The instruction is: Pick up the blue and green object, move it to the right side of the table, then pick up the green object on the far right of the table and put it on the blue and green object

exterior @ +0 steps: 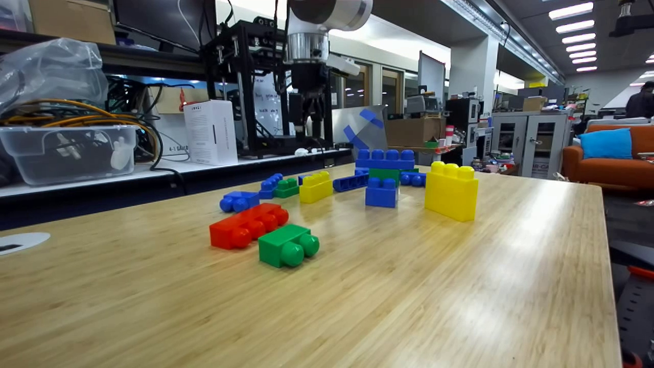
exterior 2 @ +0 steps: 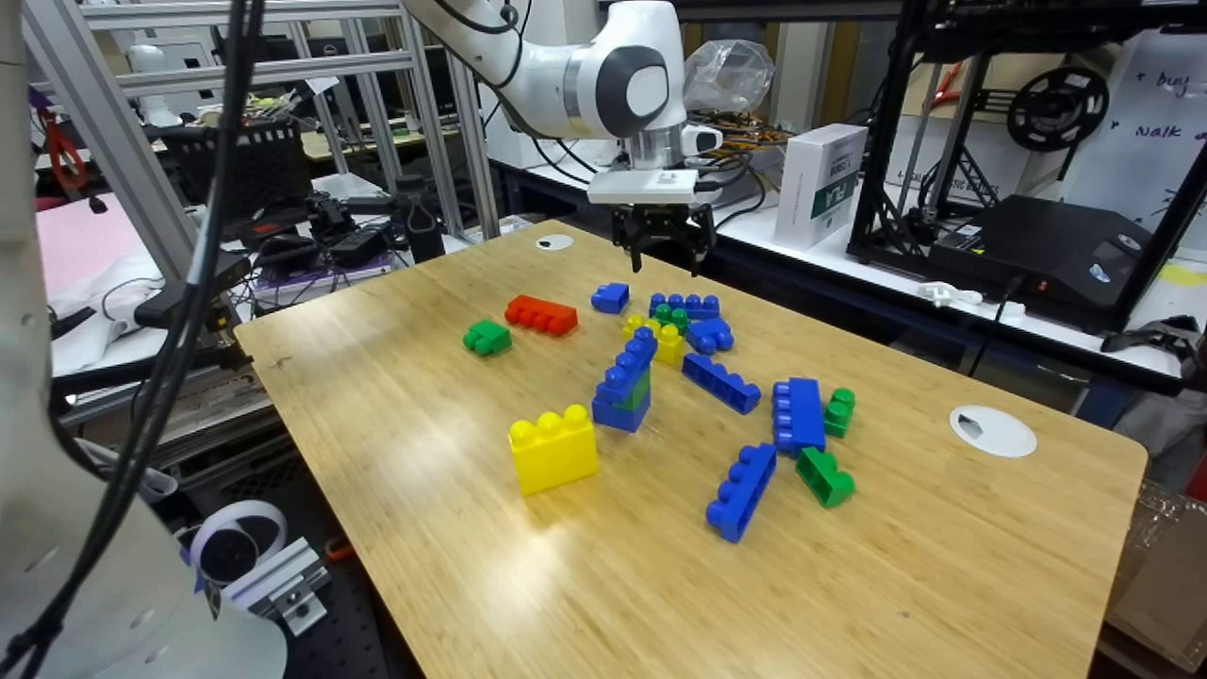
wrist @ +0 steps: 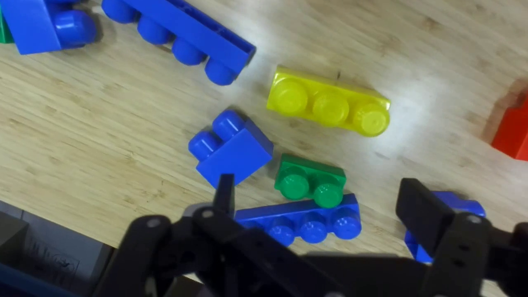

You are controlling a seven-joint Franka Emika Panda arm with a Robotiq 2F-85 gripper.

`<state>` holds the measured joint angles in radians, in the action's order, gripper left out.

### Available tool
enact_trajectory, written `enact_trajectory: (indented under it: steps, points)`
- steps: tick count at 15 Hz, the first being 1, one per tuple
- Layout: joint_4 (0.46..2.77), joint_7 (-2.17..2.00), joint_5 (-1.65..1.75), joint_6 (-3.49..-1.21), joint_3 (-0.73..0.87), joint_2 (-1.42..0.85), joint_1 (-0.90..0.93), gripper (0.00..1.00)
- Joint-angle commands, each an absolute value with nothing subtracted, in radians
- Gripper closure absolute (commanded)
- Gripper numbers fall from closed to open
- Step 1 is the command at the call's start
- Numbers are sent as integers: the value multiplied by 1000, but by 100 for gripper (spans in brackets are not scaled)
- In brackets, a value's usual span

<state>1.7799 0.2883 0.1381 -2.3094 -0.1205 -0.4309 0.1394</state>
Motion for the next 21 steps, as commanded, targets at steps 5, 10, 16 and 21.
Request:
enact_trajectory:
  steps: [5, 10, 16, 21]
  points:
    - [1521, 275, 129, -2205, -122, -631, 142, 0]
    - [1424, 267, 111, -2163, -127, -731, 142, 0]
    - [1349, 221, 88, -2101, -134, -788, 160, 0]
    - [1317, 200, 71, -2068, -134, -816, 162, 0]
